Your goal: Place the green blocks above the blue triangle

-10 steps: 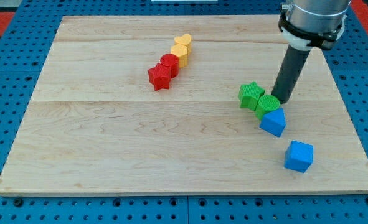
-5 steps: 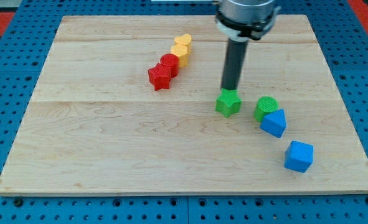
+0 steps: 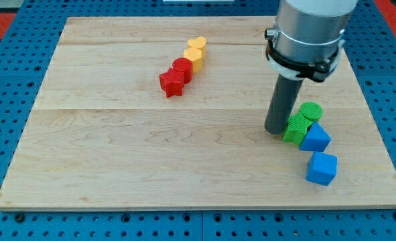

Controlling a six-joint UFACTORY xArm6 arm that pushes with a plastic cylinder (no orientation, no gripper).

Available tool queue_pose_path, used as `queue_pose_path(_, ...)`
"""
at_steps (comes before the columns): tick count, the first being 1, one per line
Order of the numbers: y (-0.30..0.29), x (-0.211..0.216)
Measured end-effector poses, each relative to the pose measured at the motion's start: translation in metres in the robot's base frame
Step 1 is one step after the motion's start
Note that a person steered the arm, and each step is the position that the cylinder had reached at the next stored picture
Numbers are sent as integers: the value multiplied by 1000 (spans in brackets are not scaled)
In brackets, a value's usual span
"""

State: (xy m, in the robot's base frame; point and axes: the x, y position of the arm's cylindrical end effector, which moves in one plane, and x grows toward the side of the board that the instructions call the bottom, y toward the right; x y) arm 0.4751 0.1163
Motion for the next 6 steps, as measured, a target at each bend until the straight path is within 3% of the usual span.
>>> queue_pose_path(1,10,-39)
queue_pose_path(2,69,-44)
queue_pose_path(6,96,-2)
